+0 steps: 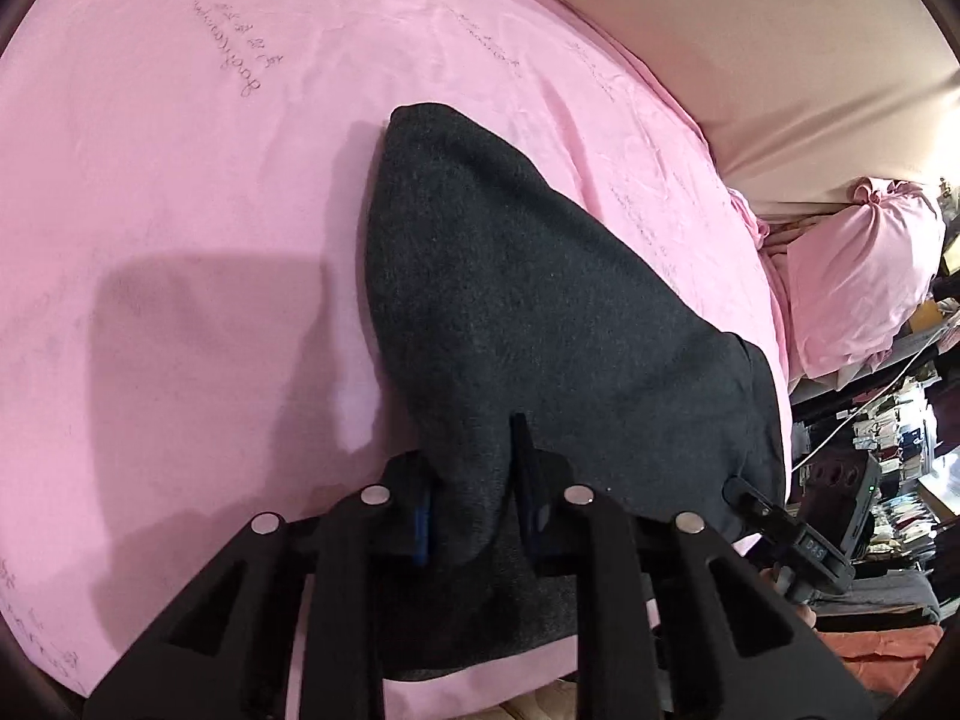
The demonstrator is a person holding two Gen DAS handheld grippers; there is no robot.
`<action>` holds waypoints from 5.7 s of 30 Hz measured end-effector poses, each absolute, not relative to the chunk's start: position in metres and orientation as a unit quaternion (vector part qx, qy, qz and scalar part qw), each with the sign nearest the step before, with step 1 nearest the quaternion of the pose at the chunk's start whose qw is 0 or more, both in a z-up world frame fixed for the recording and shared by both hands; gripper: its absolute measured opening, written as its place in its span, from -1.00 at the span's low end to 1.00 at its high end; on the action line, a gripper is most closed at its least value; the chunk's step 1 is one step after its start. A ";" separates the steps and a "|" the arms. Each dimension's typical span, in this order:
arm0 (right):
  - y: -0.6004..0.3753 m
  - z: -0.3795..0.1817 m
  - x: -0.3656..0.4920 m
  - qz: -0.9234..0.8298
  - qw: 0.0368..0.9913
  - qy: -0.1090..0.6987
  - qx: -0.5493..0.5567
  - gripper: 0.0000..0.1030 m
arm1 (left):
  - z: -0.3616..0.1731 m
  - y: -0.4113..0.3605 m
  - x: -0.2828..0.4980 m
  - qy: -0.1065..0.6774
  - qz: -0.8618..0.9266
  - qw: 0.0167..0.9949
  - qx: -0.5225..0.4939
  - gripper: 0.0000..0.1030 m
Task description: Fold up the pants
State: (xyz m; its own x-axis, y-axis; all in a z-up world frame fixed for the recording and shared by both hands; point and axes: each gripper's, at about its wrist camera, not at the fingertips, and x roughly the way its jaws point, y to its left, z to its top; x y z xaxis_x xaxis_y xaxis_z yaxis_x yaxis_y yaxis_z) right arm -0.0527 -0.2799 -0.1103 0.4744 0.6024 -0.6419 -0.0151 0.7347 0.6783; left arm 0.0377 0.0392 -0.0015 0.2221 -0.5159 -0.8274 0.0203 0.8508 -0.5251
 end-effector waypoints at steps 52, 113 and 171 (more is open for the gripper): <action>-0.310 0.092 0.218 0.185 0.939 0.220 0.188 -0.45 | 0.201 -0.043 0.276 0.275 -0.157 0.948 0.000 -0.79; -0.314 -0.026 0.268 0.047 0.898 0.422 0.113 0.41 | -0.021 0.022 0.396 0.557 -0.144 0.807 -0.133 0.62; -0.251 -0.014 0.001 0.034 0.908 0.399 0.120 -0.29 | 0.048 0.070 0.092 0.492 -0.017 0.867 0.080 0.20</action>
